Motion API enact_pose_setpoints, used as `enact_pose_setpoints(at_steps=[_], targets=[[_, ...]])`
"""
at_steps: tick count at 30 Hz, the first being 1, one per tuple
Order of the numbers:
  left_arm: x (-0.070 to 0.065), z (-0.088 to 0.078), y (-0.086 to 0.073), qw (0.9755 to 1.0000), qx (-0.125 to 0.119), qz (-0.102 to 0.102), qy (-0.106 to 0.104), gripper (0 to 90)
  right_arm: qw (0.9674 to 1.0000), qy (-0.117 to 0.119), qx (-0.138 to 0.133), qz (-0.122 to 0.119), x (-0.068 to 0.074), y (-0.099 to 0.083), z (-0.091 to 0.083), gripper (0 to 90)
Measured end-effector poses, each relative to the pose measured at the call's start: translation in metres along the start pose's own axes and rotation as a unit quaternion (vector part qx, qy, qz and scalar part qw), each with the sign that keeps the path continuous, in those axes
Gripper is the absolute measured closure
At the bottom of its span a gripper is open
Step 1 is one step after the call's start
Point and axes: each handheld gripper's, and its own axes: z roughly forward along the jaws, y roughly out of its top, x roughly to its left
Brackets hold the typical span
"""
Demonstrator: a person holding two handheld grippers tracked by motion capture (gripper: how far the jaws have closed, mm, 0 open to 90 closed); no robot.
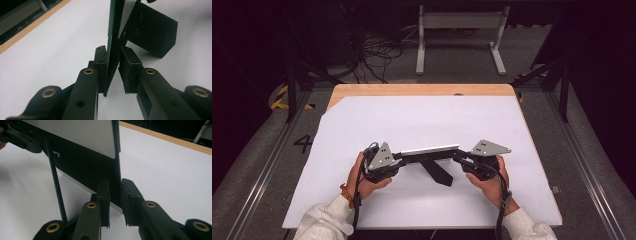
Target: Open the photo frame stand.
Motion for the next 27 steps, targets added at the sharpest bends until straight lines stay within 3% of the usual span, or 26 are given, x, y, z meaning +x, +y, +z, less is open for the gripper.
enact_pose_setpoints(at_steps=[27], targets=[[-0.008,-0.006,-0.001,1.0000,0.004,0.002,0.003,77.8,1.0000,0.000,0.005,0.005,-0.003,0.002,0.011,77.2]])
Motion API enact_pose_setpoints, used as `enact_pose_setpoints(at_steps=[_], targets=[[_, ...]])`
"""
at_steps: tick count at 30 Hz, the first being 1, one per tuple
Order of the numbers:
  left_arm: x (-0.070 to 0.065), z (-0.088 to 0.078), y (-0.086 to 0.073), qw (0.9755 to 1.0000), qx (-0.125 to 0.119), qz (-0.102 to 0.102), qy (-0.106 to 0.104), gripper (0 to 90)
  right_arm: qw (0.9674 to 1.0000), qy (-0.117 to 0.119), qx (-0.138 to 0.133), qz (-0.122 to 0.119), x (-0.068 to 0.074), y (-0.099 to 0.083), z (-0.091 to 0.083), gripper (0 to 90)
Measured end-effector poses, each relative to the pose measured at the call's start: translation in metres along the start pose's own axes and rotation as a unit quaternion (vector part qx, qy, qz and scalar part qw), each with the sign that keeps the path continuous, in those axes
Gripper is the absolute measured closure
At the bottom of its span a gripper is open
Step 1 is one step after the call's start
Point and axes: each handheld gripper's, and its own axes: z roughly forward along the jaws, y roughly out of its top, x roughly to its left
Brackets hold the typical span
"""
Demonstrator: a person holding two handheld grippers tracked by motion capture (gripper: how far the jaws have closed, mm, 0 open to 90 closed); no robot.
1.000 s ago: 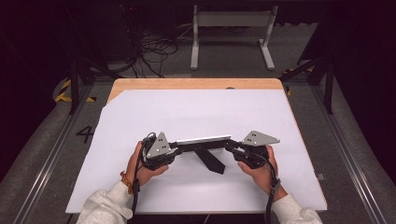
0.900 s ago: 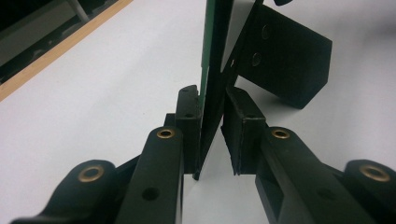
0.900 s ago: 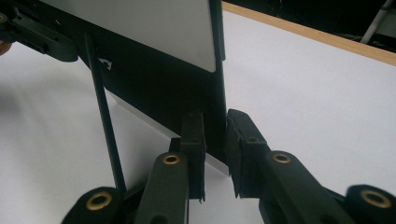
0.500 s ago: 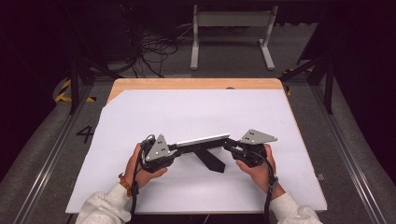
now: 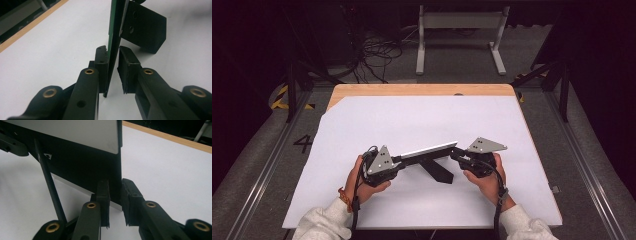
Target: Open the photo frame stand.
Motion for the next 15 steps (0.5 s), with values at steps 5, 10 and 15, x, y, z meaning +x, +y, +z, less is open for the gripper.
enact_pose_setpoints(at_steps=[5,10,15], targets=[[-0.0004,-0.0010,-0.0002,1.0000,0.000,0.000,0.000,79.0,1.0000,-0.001,0.002,-0.001,0.0001,0.0000,0.0012,77.2],[0.0001,-0.0013,-0.0010,1.0000,-0.002,-0.001,-0.004,79.9,1.0000,0.002,0.005,0.001,-0.0008,-0.0009,0.0037,77.1],[0.0009,-0.0011,-0.0013,0.9999,-0.004,-0.001,-0.010,80.6,1.0000,0.002,0.008,0.001,-0.0019,-0.0009,0.0055,77.0]])
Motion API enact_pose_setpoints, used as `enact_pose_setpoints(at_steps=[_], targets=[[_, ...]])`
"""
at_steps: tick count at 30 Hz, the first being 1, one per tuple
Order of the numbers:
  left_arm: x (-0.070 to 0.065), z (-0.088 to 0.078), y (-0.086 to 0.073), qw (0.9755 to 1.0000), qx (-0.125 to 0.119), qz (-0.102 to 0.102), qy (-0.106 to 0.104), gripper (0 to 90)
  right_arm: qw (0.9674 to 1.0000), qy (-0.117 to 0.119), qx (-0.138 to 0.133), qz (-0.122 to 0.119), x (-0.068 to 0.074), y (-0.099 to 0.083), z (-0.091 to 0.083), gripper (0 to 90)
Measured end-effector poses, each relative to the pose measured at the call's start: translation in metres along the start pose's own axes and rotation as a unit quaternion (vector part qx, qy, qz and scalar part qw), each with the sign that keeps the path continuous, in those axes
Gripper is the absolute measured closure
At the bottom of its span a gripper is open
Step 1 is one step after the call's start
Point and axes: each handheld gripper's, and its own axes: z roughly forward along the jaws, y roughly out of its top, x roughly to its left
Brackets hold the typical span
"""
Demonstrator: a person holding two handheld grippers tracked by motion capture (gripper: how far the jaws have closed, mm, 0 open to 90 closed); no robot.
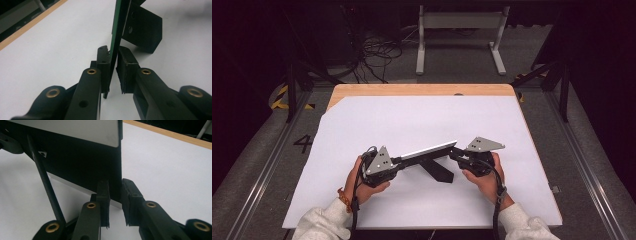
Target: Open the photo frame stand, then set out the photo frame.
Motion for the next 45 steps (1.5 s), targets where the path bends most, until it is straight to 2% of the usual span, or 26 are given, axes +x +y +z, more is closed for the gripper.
enact_pose_setpoints(at_steps=[10,21,29,34,39,45], targets=[[-0.002,0.000,0.000,1.0000,-0.002,-0.005,-0.002,81.1,1.0000,-0.006,0.001,-0.001,0.000,0.000,0.002,77.3],[-0.005,0.000,0.000,0.9999,0.000,-0.013,-0.011,82.5,1.0000,-0.002,0.005,0.003,-0.004,0.005,0.008,77.3],[-0.009,0.002,0.000,1.0000,0.004,-0.004,-0.005,79.3,0.9999,-0.010,0.007,0.008,-0.005,0.006,0.012,75.5],[-0.011,-0.006,-0.003,0.9999,0.002,-0.008,-0.009,74.4,0.9999,-0.009,0.005,0.005,-0.002,0.005,0.004,76.9],[-0.011,-0.016,-0.006,0.9996,-0.019,-0.012,-0.017,70.8,0.9999,-0.009,-0.006,0.001,0.001,0.003,-0.008,84.2],[-0.011,-0.017,-0.006,0.9997,-0.016,-0.009,-0.013,75.0,0.9997,-0.003,-0.022,-0.010,0.007,0.010,-0.009,86.6]])
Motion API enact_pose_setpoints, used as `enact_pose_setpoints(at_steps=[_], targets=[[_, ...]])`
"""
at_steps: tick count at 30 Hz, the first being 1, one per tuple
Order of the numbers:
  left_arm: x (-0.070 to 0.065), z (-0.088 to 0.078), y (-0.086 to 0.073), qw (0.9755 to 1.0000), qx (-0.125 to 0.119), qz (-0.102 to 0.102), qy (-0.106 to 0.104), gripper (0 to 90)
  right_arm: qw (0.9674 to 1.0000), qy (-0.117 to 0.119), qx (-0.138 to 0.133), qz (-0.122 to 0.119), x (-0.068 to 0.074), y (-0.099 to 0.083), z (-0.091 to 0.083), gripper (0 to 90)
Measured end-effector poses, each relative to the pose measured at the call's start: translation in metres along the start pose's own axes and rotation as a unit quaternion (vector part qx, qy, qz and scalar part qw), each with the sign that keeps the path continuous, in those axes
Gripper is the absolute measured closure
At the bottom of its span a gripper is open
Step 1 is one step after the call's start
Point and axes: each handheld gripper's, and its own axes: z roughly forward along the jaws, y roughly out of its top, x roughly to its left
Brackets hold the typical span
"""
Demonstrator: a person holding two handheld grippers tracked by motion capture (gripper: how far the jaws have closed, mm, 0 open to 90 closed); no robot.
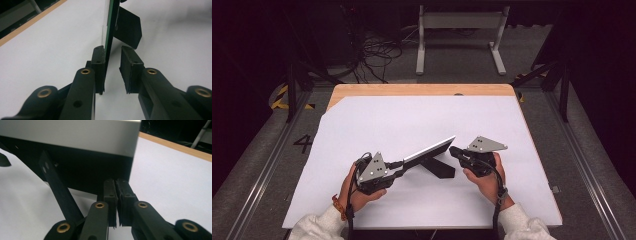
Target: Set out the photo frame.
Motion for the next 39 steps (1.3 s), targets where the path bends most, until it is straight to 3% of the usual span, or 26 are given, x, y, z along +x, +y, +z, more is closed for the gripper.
enact_pose_setpoints(at_steps=[6,13,39], targets=[[0.001,-0.001,0.000,1.0000,-0.002,-0.003,-0.005,79.9,0.9999,0.013,-0.008,0.000,0.006,0.009,0.005,86.6],[-0.007,0.000,0.003,0.9999,0.004,0.010,-0.005,80.6,0.9997,0.019,-0.011,0.008,0.005,0.010,0.010,86.7],[-0.027,0.005,0.014,0.9991,0.000,0.035,-0.024,81.5,0.9999,0.013,-0.009,0.002,0.006,0.021,0.029,83.7]])
